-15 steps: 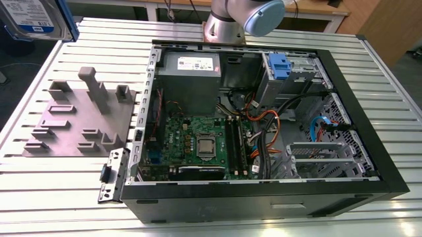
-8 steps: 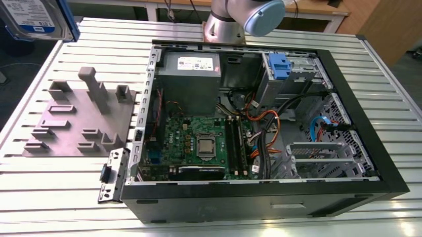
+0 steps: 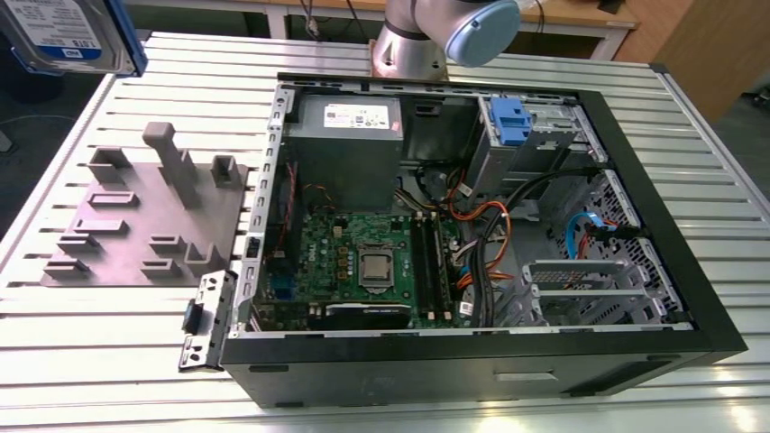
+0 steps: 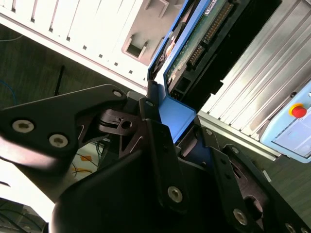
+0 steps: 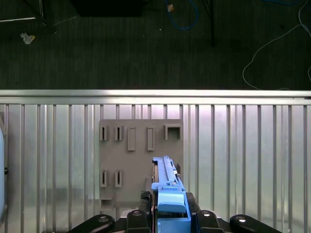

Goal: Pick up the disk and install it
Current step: 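Pick up the disk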

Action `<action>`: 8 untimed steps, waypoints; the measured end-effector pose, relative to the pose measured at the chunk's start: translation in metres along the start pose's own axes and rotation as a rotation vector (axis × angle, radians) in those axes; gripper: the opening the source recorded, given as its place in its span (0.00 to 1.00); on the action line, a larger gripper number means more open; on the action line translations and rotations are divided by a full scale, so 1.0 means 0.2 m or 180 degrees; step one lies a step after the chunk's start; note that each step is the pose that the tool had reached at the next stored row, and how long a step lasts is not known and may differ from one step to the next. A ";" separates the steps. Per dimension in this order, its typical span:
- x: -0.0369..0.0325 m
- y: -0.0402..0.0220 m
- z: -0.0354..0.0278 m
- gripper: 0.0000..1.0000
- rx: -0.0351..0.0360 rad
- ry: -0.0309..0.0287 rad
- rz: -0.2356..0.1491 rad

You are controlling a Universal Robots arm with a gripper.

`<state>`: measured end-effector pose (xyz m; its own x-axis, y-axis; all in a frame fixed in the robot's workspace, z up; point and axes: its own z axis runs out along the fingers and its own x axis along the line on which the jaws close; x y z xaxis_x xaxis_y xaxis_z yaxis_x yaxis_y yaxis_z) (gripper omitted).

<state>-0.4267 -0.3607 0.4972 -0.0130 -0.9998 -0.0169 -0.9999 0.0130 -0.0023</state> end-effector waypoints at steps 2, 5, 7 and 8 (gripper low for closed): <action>0.000 -0.002 0.000 0.37 0.0000 0.0000 0.0000; 0.000 -0.005 0.000 0.37 0.0000 0.0000 0.0000; 0.000 -0.007 0.000 0.37 0.0000 0.0000 0.0000; 0.000 -0.007 0.000 0.37 0.0000 0.0000 0.0000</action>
<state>-0.4253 -0.3607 0.4972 -0.0130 -0.9998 -0.0169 -0.9999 0.0131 -0.0023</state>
